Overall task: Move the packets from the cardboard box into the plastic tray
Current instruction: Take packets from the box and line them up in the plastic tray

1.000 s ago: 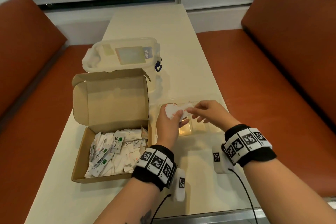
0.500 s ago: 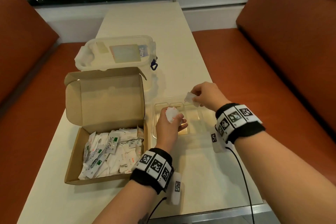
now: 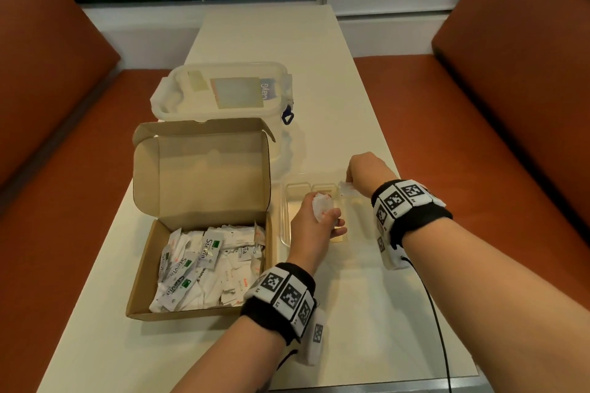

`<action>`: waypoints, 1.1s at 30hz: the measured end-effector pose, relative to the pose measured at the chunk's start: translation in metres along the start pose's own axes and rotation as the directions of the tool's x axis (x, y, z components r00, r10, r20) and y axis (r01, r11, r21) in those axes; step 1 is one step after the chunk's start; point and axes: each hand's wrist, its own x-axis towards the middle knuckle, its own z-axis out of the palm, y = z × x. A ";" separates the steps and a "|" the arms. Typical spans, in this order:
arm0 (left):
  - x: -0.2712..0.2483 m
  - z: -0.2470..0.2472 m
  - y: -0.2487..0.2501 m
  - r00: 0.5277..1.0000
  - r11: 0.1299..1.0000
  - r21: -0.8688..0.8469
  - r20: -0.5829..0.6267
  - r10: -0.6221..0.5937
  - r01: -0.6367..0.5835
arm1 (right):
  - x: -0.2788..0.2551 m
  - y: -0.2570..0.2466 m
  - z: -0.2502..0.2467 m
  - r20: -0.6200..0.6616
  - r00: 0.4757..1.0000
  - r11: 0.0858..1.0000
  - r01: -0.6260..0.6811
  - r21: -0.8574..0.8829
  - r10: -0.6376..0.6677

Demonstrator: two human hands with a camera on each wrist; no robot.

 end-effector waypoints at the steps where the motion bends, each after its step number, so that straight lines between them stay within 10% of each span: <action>1: 0.000 0.000 0.000 1.000 1.000 0.003 0.004 0.002 -0.002 | 0.000 0.000 0.000 0.009 1.000 1.000 0.002 -0.006 -0.002; 33: 0.000 0.000 0.001 0.998 0.999 0.054 0.066 -0.003 -0.001 | 0.000 -0.003 0.006 0.059 0.995 0.989 0.084 -0.121 -0.078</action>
